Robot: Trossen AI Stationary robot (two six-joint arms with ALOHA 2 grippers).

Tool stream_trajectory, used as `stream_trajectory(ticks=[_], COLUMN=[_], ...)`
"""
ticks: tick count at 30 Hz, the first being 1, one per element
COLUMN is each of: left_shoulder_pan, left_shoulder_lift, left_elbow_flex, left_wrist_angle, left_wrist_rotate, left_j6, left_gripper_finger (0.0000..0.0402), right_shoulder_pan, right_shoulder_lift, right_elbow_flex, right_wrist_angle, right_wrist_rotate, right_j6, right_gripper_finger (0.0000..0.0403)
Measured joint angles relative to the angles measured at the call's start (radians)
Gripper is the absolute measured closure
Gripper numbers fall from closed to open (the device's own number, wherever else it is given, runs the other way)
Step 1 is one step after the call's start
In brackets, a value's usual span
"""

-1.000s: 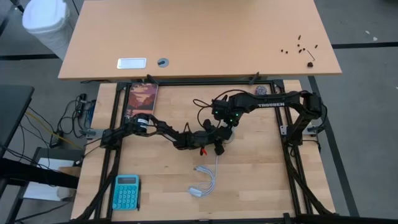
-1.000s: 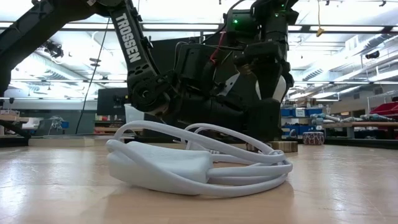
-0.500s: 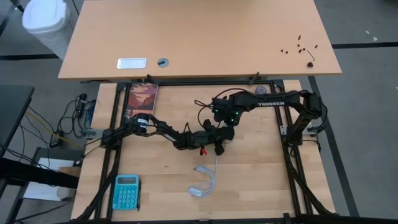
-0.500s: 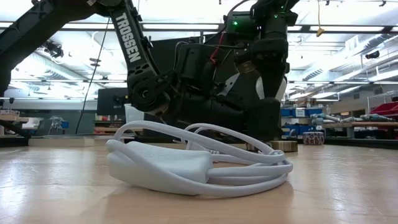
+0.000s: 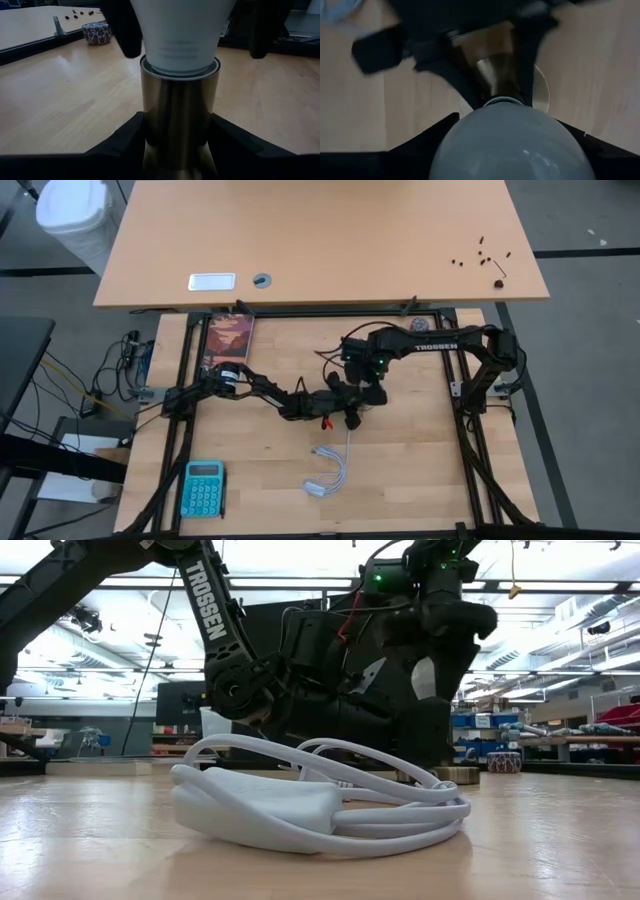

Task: Screw lightbulb
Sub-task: Remove the lightbulb on the desk lamp

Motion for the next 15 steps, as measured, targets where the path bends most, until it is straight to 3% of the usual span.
stream_trajectory(ticks=[6, 15], left_shoulder_pan=[0.0, -0.009], left_shoulder_lift=[0.0, 0.0], left_elbow_flex=[0.0, 0.0], left_wrist_angle=[0.0, 0.007], left_wrist_rotate=[0.027, 0.047], left_j6=[0.002, -0.002], left_gripper_finger=[0.0213, 0.0213], right_shoulder_pan=[0.02, 0.049], right_shoulder_lift=[0.0, 0.001], right_elbow_flex=[-0.002, -0.001], right_wrist_angle=[0.021, 0.033], right_wrist_rotate=[0.002, 0.016], right_j6=[-0.356, -0.867], right_gripper_finger=[0.0149, 0.0127])
